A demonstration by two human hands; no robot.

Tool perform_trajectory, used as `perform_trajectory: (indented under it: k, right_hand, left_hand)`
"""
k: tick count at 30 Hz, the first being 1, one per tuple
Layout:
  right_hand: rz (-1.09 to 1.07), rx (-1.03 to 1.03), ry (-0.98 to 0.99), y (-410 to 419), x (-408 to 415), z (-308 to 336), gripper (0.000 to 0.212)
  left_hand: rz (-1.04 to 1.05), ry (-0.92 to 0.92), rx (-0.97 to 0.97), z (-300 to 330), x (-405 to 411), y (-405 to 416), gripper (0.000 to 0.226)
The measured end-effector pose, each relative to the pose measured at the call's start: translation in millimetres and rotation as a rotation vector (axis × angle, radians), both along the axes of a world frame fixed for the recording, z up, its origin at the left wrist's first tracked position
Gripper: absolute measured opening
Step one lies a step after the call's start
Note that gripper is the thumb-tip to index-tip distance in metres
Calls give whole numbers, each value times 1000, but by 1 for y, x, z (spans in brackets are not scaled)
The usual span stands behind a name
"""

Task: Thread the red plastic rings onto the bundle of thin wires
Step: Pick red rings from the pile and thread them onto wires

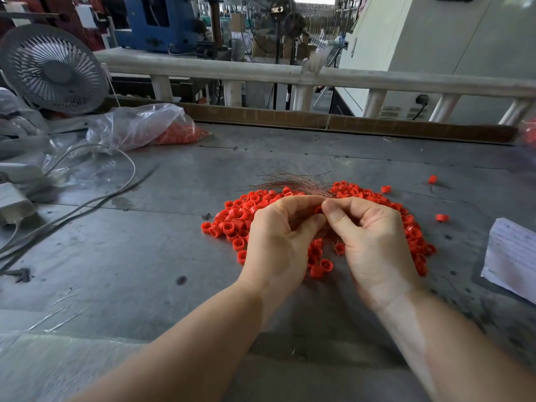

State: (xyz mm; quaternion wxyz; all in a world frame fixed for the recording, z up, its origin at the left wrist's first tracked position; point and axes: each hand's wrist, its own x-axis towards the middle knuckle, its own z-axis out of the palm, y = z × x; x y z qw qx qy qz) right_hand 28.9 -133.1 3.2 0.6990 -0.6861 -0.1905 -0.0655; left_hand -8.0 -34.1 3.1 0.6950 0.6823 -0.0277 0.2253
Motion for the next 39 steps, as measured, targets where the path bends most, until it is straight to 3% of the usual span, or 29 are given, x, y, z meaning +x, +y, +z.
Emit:
perform_trajectory:
  k: [4,8,12,28,34,39]
  right_hand:
    - [-18,-33,-26,-1,0,1,16]
    - [55,55,113,-2,2,2,25]
    - [141,142,256,-5,3,5,23]
    - [212,188,279,-5,4,6,26]
    - [176,153,280,-7,6,5,23]
    - [238,107,418,-12,8,10,32]
  left_hand:
    - [-12,-4,0,0,-1,2,29]
    - [-19,-3,-13,0,0,3,24]
    - [-18,1,46,1,0,3,33]
    - [-48,33,-84,0,-1,3,14]
    - [4,23,33,-1,-1,3,17]
    - [114,50,193,-3,0,6,25]
